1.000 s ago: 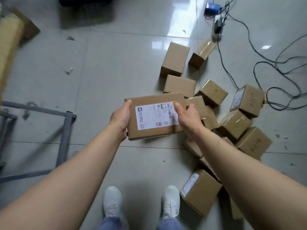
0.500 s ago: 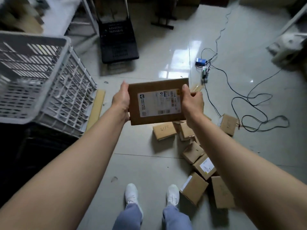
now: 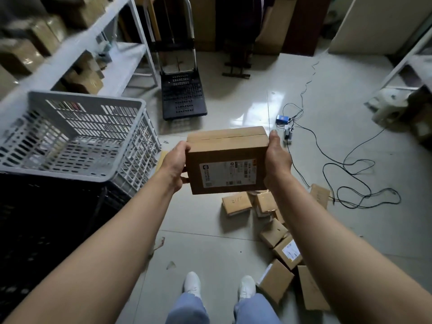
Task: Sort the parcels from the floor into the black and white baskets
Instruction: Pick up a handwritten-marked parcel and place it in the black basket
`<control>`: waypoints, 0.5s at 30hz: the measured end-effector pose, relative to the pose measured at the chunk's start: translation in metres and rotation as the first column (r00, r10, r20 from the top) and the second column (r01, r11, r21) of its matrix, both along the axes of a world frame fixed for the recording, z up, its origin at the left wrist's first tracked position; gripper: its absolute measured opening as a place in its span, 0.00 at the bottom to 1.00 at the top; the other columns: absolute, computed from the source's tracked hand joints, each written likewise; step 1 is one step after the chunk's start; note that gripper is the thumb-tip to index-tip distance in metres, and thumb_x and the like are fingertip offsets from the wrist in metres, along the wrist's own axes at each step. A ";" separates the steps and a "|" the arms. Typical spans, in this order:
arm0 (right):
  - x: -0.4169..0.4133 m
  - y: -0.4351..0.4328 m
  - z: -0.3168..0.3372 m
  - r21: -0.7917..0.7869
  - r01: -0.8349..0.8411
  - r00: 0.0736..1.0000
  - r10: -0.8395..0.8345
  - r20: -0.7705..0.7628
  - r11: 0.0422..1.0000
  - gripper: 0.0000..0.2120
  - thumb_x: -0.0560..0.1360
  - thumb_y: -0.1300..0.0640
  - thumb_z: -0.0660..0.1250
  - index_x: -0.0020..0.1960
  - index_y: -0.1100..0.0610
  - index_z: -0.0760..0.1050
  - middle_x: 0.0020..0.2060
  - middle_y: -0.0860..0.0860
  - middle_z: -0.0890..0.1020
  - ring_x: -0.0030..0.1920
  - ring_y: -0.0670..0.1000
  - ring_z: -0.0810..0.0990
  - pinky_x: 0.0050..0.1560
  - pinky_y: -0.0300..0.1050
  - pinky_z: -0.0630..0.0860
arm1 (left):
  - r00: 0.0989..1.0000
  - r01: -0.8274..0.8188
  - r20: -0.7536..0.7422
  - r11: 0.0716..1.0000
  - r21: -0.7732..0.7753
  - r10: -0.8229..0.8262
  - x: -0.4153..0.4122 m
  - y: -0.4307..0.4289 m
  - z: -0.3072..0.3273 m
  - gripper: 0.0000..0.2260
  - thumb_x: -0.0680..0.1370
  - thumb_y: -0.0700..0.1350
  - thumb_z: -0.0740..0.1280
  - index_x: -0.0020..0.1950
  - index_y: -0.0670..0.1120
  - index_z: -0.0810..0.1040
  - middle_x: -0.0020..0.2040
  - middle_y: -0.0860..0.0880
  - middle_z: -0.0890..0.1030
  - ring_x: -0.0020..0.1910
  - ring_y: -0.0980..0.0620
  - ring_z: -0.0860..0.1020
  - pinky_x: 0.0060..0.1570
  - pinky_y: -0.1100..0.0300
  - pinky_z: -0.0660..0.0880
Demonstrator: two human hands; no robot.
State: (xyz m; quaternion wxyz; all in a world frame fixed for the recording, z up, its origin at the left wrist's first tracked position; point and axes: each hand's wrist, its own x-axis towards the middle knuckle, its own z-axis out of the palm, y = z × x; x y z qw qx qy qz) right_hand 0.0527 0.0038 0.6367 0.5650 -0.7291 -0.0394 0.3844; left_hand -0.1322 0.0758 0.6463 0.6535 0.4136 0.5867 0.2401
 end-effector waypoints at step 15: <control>-0.006 0.015 0.009 0.146 -0.065 0.997 0.069 -0.017 0.987 0.24 0.72 0.30 0.55 0.43 0.50 0.74 0.45 0.51 0.79 0.51 0.55 0.78 0.54 0.56 0.76 | 0.989 -0.100 0.126 0.983 0.151 0.081 -0.023 0.014 0.015 0.18 0.68 0.25 0.54 0.48 0.44 0.71 0.41 0.45 0.75 0.40 0.49 0.73 0.34 0.58 0.69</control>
